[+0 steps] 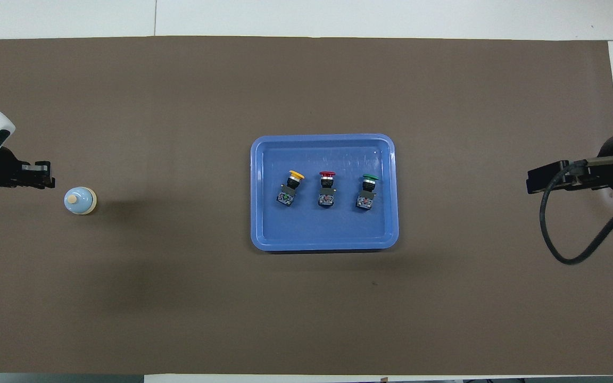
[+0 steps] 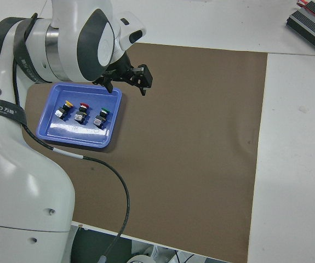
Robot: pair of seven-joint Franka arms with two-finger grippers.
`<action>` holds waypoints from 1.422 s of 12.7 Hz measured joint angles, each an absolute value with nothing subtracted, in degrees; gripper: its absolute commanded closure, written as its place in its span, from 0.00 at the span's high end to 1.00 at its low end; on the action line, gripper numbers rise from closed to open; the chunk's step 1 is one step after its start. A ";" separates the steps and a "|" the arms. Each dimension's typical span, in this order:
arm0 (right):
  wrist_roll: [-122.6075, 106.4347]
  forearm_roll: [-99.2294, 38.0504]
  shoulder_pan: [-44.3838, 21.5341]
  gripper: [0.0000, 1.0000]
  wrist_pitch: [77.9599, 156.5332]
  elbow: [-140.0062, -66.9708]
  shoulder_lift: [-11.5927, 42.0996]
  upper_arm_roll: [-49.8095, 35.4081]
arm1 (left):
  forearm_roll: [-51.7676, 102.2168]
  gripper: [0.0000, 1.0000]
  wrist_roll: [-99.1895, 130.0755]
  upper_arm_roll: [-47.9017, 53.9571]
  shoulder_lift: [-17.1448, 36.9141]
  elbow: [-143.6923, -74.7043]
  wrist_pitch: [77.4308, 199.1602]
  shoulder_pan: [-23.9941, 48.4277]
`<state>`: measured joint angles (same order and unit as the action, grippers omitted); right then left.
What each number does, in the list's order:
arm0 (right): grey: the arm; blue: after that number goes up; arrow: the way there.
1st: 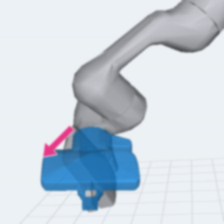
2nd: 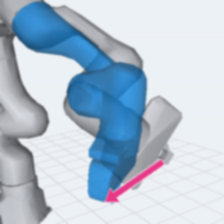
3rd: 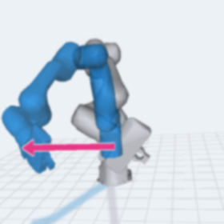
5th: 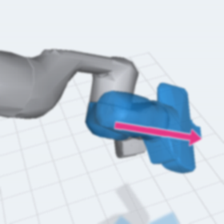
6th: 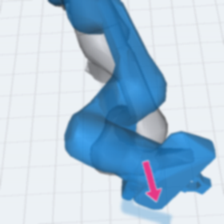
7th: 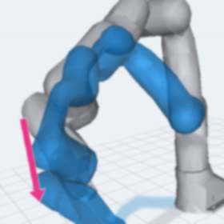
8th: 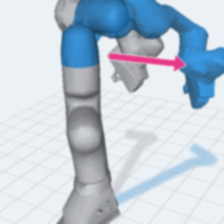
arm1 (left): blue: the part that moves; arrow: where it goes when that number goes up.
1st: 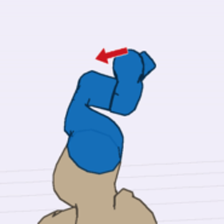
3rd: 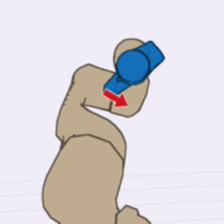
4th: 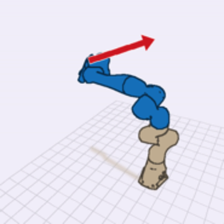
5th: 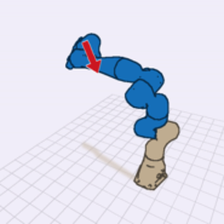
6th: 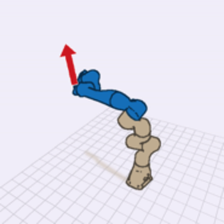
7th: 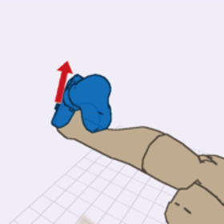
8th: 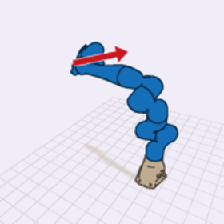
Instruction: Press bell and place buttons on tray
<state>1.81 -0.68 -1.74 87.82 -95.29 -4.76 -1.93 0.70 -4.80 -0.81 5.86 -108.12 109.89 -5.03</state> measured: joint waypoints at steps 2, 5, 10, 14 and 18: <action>1.81 -0.68 -1.74 1.00 87.82 -95.29 -4.76 -1.93 | 0.70 1.00 -4.70 -0.39 3.66 -105.35 104.60 -3.52; 1.81 -0.68 -1.74 1.00 87.82 -95.29 -4.76 -1.93 | 0.70 1.00 -4.63 -0.22 -0.54 -105.09 97.70 -1.89; 1.81 -0.68 -1.74 1.00 87.82 -95.29 -4.76 -1.93 | 0.70 1.00 -4.23 -0.11 -2.44 -104.94 94.26 -0.32; 1.81 -0.68 -1.74 1.00 87.82 -95.29 -4.76 -1.93 | 0.70 1.00 -3.95 -0.21 -2.42 -104.81 93.77 -0.31; 1.81 -0.68 -1.74 1.00 87.82 -95.29 -4.76 -1.93 | 0.70 1.00 -3.93 -0.21 -1.95 -102.07 91.39 -0.31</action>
<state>1.81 -0.68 -1.74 87.82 -95.29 -4.76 -1.93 0.70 -3.93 -0.21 -1.95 -102.07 91.39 -0.31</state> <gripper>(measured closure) 0.000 0.000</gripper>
